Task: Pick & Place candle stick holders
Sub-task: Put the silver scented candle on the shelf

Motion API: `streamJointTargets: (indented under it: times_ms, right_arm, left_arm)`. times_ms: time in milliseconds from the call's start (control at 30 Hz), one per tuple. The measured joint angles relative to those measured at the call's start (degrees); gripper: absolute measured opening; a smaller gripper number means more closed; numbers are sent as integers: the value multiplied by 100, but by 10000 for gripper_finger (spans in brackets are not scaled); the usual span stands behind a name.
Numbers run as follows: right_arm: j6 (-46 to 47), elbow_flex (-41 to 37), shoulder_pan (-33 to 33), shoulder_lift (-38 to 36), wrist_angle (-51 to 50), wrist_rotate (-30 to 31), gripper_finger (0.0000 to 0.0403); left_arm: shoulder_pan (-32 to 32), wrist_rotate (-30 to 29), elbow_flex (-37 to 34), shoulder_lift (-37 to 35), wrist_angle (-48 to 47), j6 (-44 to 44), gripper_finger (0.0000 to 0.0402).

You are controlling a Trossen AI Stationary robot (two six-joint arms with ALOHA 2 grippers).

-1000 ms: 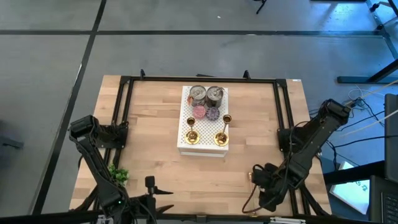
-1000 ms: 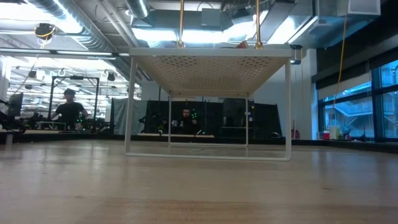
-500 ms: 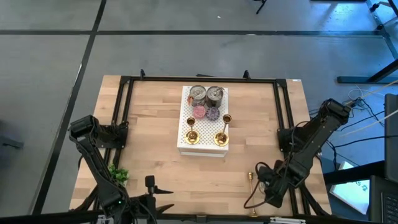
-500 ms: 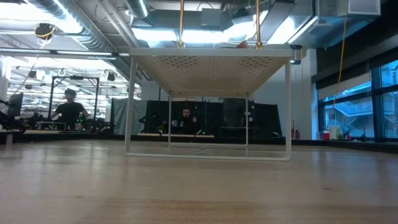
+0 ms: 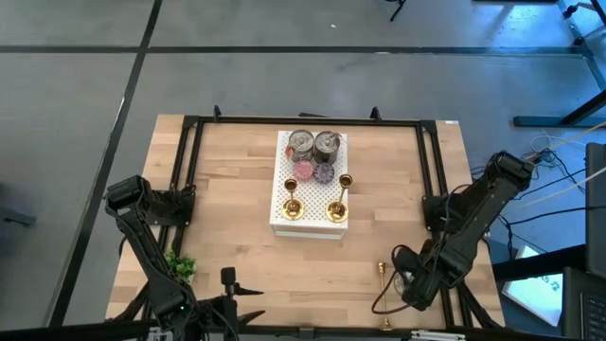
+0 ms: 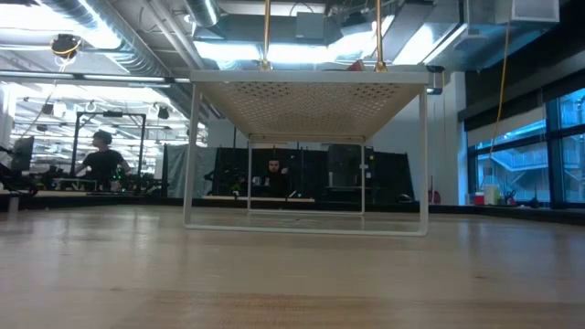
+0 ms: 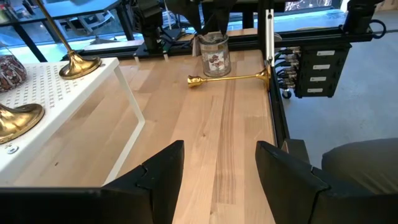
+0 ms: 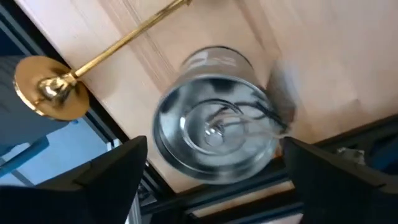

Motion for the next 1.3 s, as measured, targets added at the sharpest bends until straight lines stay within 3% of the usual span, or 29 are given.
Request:
streamJointTargets:
  times_ms: [433,900,1300]
  right_arm:
    - [-101,-4,118,882,216,-130,397]
    - [-104,-354,96,1339,655,19,397]
    - [567,-597,76,1324,955,199,359]
  left_arm:
    - [0,0,0,0,0,-42,155]
    - [0,-33,0,-2,0,-76,147]
    - [0,-39,0,-2,1,-102,145]
